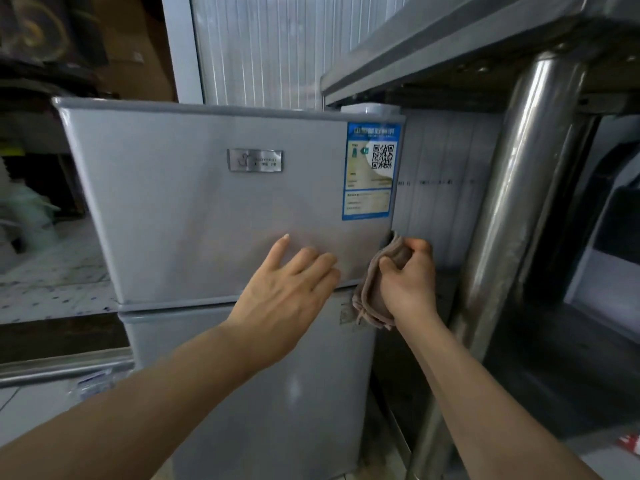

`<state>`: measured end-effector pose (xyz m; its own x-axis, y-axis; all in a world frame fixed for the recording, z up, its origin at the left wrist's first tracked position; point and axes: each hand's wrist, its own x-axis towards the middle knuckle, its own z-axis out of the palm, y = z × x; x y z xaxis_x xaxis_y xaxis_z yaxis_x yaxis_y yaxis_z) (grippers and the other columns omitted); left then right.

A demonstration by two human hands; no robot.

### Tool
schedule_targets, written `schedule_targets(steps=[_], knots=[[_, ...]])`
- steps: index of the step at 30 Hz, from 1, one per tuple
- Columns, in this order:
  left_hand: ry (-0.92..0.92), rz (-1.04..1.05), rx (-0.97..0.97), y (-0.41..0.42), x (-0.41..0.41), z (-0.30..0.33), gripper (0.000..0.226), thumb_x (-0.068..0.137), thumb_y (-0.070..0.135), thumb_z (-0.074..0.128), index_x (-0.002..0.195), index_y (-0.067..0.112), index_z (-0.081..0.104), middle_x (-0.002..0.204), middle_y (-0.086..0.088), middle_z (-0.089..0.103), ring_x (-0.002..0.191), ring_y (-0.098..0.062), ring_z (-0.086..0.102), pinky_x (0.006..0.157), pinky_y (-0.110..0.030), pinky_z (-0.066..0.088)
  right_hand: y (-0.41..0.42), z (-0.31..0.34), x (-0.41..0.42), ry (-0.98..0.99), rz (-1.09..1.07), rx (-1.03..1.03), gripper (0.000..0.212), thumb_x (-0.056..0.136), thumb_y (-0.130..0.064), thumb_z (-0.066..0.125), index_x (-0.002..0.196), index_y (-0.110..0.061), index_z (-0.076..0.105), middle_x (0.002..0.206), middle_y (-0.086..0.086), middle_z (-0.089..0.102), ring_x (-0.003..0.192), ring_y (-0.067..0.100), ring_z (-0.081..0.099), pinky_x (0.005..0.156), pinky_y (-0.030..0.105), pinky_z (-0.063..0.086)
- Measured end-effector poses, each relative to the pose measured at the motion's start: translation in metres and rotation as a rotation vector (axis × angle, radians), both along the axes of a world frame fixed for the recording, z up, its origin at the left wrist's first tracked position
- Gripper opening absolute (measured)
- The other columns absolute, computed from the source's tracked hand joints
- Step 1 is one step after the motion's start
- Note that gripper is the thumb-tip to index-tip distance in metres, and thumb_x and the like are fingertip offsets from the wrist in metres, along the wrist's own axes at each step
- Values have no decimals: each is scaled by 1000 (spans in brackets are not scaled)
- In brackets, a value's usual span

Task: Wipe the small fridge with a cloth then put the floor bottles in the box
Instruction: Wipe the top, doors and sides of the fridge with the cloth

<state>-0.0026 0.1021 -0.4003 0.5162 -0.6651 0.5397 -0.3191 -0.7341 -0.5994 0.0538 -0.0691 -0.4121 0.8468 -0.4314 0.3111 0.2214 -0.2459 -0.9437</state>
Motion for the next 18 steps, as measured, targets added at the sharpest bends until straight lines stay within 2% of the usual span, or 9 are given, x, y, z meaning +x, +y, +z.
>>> schedule_targets(steps=[5, 8, 9, 12, 15, 18], knots=[[-74, 56, -126, 6, 3, 42, 57, 56, 9, 62, 113, 12, 62, 130, -11, 55, 118, -32, 50, 102, -57, 34, 2, 38, 1, -55, 1, 6, 28, 91, -5, 57, 107, -23, 43, 105, -4, 50, 96, 10, 49, 81, 15, 37], [-138, 103, -215, 10, 4, 73, 67, 52, 5, 70, 117, 13, 58, 140, -14, 45, 125, -34, 34, 106, -57, 22, 7, 67, 2, -110, -53, 9, 24, 92, -7, 57, 105, -22, 43, 103, -5, 49, 93, 9, 48, 66, 3, 37], [-153, 123, -246, 13, 5, 82, 68, 52, 4, 70, 118, 13, 56, 143, -15, 42, 127, -34, 32, 106, -56, 19, 8, 74, 1, -114, -63, 9, 23, 92, -8, 57, 106, -21, 44, 102, -6, 48, 93, 8, 46, 69, 4, 37], [-144, 189, -308, 22, 7, 106, 74, 57, 3, 70, 127, 15, 49, 148, -17, 33, 133, -37, 27, 108, -58, 16, 9, 89, -1, -120, -55, 0, 23, 94, -10, 55, 112, -19, 45, 103, -7, 47, 94, 8, 46, 79, 19, 38], [-86, 250, -294, 29, 9, 115, 82, 67, 12, 71, 140, 20, 35, 147, -17, 32, 134, -36, 28, 110, -57, 14, 9, 107, -6, -145, -50, -6, 19, 95, -10, 52, 109, -19, 44, 108, -3, 53, 104, 14, 53, 81, 24, 42], [-74, 262, -275, 29, 10, 115, 82, 69, 16, 72, 141, 22, 32, 142, -16, 35, 131, -36, 32, 109, -56, 17, 6, 123, -10, -211, -149, -19, 22, 95, -12, 52, 115, -20, 48, 118, 0, 54, 109, 18, 55, 78, 24, 43]])
